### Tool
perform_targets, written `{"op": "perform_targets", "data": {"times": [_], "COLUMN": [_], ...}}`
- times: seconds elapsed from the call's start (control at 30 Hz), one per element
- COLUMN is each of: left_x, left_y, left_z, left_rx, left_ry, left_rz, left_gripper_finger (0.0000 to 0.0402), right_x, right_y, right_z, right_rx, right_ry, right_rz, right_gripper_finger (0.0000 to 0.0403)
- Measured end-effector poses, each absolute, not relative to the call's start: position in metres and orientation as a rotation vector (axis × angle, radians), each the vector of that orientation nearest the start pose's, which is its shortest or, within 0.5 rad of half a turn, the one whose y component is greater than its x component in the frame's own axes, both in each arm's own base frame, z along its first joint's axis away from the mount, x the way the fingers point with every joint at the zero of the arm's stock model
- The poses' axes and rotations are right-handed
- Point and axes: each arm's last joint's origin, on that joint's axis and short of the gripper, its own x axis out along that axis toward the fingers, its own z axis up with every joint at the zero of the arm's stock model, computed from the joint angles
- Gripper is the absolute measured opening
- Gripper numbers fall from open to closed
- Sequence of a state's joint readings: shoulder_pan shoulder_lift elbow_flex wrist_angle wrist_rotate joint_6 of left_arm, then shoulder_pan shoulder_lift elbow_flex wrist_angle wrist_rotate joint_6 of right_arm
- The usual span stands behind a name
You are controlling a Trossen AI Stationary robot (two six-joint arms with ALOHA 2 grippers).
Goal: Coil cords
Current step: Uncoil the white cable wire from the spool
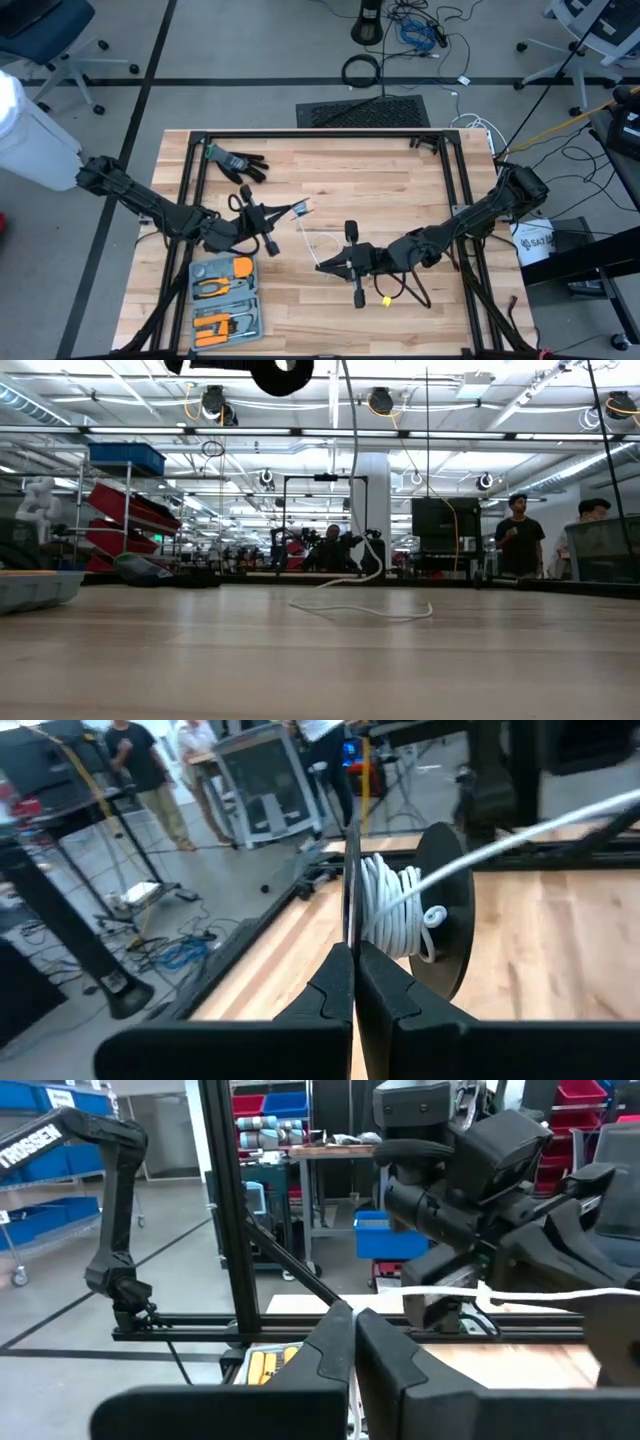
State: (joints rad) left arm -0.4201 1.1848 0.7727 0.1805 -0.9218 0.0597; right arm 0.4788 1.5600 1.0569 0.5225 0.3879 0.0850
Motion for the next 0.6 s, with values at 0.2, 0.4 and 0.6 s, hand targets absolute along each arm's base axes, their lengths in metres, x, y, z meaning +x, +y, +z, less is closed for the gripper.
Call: {"op": "perform_targets", "data": {"times": [0.2,0.4,0.6], "left_x": [0.244,0.245,0.245], "left_y": [-0.080,-0.080,-0.078], "left_z": [0.287,0.293,0.294], "left_rx": [0.180,0.130,0.131], "left_ry": [0.162,0.101,0.096], "left_rz": [0.564,0.583,0.606], "left_gripper_finger": [0.0000,0.0000,0.0000], "right_x": [0.325,0.334,0.344], "right_y": [0.157,0.158,0.156], "right_z": [0.296,0.283,0.269], "right_rx": [0.106,0.123,0.158], "right_ry": [-0.004,0.010,0.041], "right_rz": [0.104,0.110,0.124], "right_gripper_finger": [0.0000,0.0000,0.0000]}}
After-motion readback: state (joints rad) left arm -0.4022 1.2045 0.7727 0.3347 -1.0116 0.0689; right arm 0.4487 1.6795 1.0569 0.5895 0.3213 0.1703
